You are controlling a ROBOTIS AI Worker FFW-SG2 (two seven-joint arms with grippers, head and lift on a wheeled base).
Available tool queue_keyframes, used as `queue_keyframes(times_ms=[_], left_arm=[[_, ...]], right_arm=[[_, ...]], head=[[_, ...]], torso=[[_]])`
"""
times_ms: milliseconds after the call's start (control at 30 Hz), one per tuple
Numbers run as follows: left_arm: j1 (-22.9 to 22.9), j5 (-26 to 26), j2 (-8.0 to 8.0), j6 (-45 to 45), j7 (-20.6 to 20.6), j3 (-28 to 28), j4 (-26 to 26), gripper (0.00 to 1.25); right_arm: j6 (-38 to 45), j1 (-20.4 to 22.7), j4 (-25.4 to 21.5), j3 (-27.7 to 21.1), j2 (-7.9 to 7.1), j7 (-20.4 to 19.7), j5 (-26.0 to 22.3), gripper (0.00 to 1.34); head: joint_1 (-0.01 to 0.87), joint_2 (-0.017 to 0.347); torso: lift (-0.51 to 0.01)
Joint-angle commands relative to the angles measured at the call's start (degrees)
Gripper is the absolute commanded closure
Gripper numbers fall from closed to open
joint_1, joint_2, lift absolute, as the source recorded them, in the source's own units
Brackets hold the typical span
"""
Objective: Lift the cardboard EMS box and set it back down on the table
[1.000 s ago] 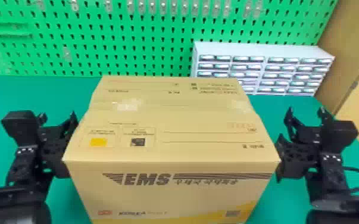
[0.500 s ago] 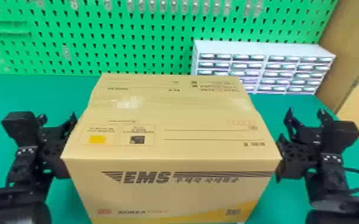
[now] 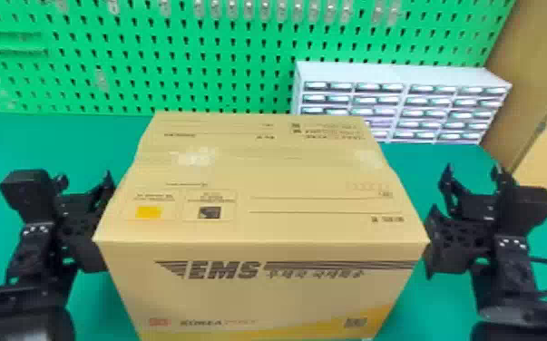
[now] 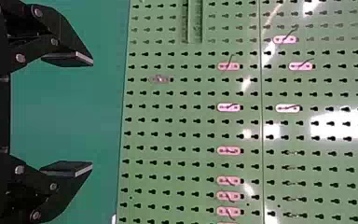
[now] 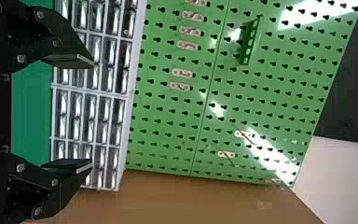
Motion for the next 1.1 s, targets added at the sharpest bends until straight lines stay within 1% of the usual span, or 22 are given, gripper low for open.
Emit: queue_keyframes(times_ms=[0, 167, 400, 533, 1067], left_arm=[[-0.34, -0.46, 0.0, 0.0, -0.78, 0.46, 1.28, 0.46], [-1.66, -0.28, 0.0, 0.0, -1.83, -0.33, 3.03, 0.46], [-3.86, -0.28, 0.0, 0.0, -3.06, -2.09, 4.97, 0.46], [-4.38, 0.07, 0.0, 0.0, -3.41, -3.14, 5.32, 0.46], [-5.35, 1.65, 0.0, 0.0, -4.73, -8.42, 6.73, 0.46]], right_arm=[[-2.54, -0.83, 2.83, 0.85, -1.15, 0.0, -1.56, 0.5], [-2.89, -1.8, 4.42, 1.37, -1.59, 0.0, -1.56, 0.5], [-3.33, -3.82, 7.49, 3.75, -2.38, 0.0, -1.56, 0.5], [-3.51, -4.43, 8.02, 5.07, -2.64, 0.0, -2.0, 0.5], [-4.65, -6.63, 10.22, 9.99, -2.38, 0.0, -2.44, 0.5]], head=[[0.678, -0.014], [0.678, -0.014], [0.678, -0.014], [0.678, -0.014], [0.678, -0.014]], torso=[[-0.095], [-0.095], [-0.095], [-0.095], [-0.095]])
